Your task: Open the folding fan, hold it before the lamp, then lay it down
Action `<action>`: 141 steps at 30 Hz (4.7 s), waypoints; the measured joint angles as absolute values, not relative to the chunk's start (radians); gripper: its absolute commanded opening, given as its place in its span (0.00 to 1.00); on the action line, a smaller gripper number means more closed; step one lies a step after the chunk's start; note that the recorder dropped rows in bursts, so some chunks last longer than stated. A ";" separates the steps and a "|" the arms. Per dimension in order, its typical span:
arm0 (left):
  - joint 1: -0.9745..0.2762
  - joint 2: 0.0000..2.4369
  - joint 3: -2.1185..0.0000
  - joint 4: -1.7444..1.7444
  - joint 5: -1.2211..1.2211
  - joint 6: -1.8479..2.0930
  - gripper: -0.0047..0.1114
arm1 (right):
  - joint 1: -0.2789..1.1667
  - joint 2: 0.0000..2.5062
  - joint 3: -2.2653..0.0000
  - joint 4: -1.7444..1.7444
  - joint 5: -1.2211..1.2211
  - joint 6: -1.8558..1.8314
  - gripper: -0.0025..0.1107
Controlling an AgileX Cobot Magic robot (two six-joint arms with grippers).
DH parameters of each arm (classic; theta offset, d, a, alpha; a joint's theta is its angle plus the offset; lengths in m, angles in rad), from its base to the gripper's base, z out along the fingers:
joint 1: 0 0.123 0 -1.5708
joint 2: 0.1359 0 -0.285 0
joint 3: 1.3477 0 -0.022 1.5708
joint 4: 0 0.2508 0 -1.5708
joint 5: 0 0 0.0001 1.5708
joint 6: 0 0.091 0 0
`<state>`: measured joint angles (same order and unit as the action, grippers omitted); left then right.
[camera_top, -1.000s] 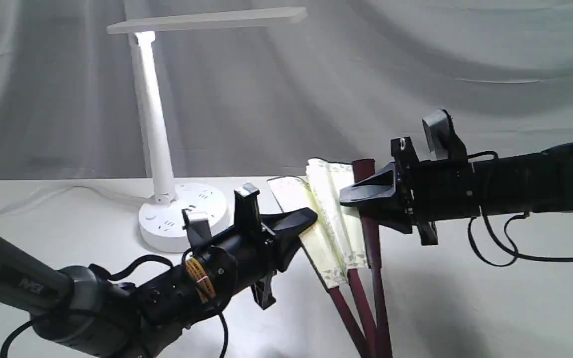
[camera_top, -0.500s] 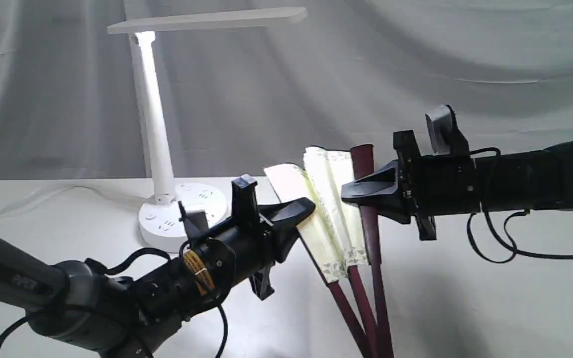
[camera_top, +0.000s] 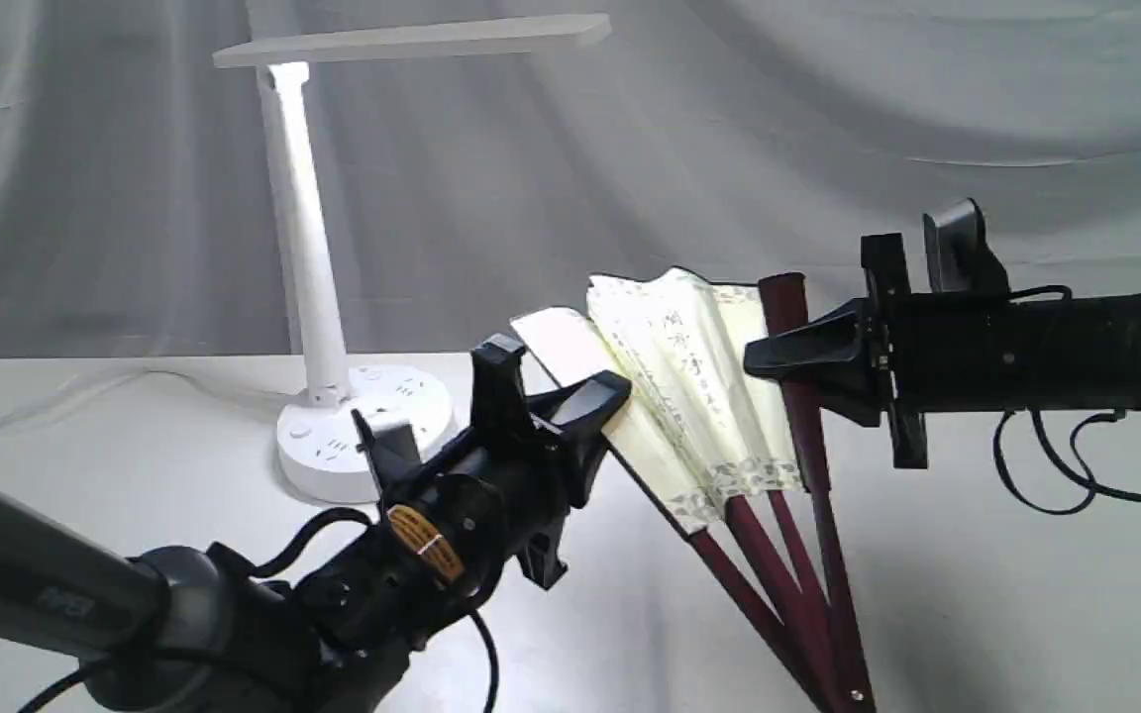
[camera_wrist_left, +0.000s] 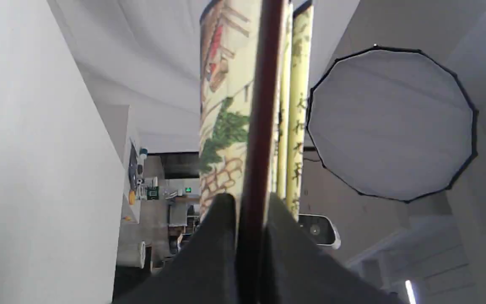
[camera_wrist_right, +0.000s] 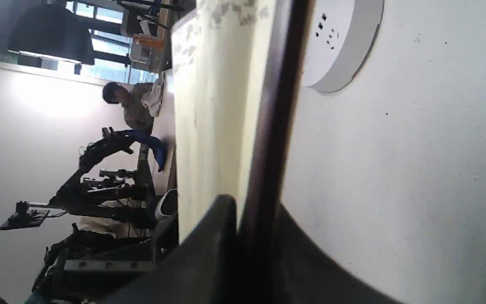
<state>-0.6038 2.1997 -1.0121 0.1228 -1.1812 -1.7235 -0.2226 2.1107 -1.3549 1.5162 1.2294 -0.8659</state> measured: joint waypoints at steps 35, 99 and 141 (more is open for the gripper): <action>-0.771 2.200 -1.037 -0.262 -1.140 -1.585 0.04 | -0.626 2.108 -1.123 1.584 1.254 -0.883 0.02; -0.932 2.205 -1.203 -0.807 -1.115 -1.123 0.04 | -0.969 2.108 -1.079 1.644 1.290 -0.909 0.02; -0.955 2.192 -1.167 -1.043 -1.138 -1.136 0.04 | -0.856 2.108 -1.079 1.730 1.260 -0.940 0.02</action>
<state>-0.9551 2.1922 -1.1671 -1.0432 -1.1378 -1.1362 -0.8558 2.1083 -1.0795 1.7299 1.2603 -0.9401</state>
